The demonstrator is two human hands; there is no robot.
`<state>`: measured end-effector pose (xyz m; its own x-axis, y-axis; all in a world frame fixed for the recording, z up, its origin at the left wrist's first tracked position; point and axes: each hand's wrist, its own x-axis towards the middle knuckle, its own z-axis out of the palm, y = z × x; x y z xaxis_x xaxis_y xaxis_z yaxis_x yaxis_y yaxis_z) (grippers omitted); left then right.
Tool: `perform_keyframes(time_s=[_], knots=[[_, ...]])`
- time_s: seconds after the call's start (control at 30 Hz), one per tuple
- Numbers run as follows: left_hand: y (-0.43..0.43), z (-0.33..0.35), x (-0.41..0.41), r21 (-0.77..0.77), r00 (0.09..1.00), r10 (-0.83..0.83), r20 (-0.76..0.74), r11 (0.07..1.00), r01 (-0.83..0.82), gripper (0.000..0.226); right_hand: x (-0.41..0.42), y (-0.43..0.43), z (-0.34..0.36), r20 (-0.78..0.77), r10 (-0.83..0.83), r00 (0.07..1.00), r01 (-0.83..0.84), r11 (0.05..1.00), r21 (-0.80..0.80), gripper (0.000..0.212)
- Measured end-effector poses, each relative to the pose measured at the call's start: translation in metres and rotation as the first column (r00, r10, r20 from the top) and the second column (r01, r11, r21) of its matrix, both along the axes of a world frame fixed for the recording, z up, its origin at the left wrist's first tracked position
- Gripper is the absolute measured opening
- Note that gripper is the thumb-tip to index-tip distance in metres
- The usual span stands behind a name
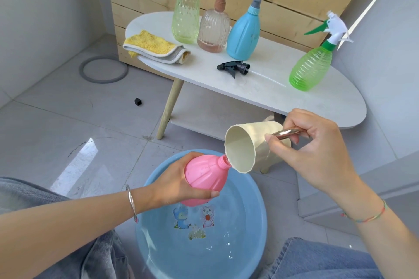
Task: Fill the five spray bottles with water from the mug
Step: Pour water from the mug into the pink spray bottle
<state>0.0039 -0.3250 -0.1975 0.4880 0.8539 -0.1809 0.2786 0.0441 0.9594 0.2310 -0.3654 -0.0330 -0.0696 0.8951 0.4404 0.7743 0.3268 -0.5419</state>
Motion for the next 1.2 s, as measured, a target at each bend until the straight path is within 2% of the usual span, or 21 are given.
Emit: perform_keyframes(time_s=[0.7,1.2], knots=[[-0.001,0.000,0.001,-0.028,1.000,0.018,0.022,0.999,-0.017,0.088,-0.004,-0.001,-0.002,0.156,0.080,0.985,-0.098,0.989,0.114,0.035],[-0.002,0.000,-0.001,-0.010,1.000,0.006,-0.019,1.000,-0.006,0.089,-0.011,-0.003,-0.004,0.268,0.097,0.958,-0.151,0.971,0.187,0.032]])
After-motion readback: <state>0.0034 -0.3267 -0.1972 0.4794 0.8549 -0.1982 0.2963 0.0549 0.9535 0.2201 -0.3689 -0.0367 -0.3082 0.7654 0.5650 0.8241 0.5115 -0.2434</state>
